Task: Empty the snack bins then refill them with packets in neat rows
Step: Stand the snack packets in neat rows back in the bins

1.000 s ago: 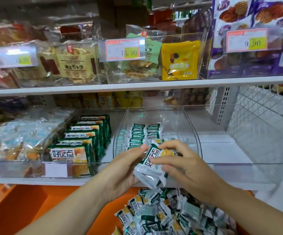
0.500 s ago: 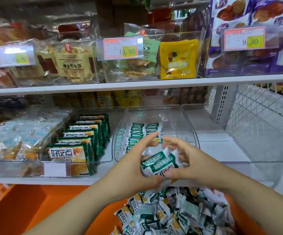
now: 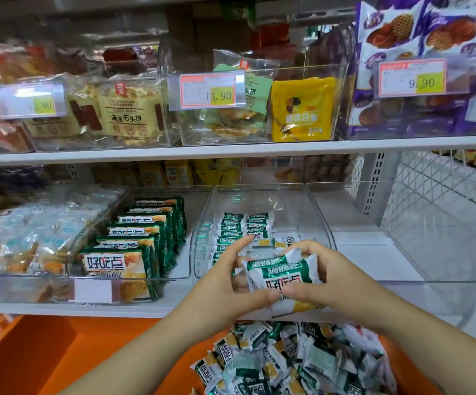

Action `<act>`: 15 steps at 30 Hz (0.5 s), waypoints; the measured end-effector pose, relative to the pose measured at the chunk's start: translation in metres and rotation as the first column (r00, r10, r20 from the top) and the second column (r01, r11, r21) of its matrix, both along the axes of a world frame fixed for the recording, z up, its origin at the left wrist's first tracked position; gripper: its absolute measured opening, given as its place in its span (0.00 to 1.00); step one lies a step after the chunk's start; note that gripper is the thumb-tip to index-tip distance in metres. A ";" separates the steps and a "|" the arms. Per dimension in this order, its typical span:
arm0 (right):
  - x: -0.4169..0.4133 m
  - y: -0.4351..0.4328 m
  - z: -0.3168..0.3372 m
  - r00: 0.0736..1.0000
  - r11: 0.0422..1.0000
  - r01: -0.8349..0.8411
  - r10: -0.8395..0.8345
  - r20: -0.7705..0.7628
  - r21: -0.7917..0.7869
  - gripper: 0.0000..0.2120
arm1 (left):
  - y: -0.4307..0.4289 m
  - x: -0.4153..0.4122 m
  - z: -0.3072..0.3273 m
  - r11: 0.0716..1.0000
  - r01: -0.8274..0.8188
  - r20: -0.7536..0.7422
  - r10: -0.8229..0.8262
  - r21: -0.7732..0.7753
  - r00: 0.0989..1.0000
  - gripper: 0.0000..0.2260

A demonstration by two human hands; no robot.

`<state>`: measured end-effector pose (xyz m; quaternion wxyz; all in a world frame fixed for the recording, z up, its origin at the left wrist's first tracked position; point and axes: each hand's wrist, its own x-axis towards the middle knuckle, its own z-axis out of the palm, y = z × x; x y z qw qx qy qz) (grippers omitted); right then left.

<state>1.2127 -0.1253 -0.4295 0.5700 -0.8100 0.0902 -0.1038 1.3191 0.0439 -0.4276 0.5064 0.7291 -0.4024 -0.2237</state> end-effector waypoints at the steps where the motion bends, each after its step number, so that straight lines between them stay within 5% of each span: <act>1: 0.000 0.003 -0.002 1.000 1.000 0.019 -0.019 0.013 0.011 0.19 | 0.000 -0.003 0.000 1.000 0.022 -0.016 -0.021 0.015 1.000 0.35; 6: -0.002 0.009 -0.002 0.999 0.998 0.051 -0.051 0.009 -0.048 0.22 | -0.001 -0.004 -0.004 0.997 0.016 0.092 -0.023 0.071 0.995 0.35; 10: -0.007 0.002 0.013 0.998 0.967 0.026 -0.040 -0.050 -0.255 0.27 | -0.004 0.009 0.004 0.985 0.044 0.241 -0.083 0.166 0.967 0.41; 15: 0.012 0.001 0.027 0.993 0.732 -0.050 -0.038 -0.114 -0.680 0.30 | -0.022 0.024 0.011 0.972 0.106 0.504 -0.200 0.208 0.840 0.46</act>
